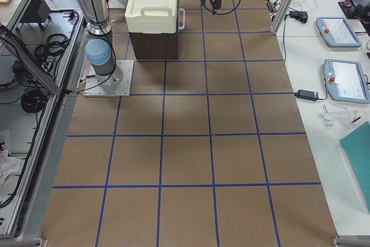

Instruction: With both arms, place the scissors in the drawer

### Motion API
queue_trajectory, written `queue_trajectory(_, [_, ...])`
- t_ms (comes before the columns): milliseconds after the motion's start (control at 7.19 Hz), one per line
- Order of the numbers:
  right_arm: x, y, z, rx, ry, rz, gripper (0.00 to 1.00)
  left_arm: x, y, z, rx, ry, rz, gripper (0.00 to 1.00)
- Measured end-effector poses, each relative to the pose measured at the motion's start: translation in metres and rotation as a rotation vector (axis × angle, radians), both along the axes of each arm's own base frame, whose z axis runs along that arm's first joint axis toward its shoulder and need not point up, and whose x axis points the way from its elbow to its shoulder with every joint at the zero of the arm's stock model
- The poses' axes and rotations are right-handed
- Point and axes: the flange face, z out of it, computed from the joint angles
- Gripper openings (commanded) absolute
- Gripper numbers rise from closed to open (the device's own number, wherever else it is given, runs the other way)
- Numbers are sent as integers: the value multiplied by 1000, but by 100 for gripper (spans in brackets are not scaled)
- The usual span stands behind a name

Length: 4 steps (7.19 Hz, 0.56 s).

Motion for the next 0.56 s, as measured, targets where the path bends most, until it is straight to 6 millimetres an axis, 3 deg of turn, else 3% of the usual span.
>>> queue_trajectory(278, [6, 1, -14, 45, -4, 175, 100, 32, -28, -24, 14, -6, -202, 100])
queue_trajectory(556, [9, -3, -30, 89, -17, 279, 100, 83, -51, -54, 59, 11, -388, 100])
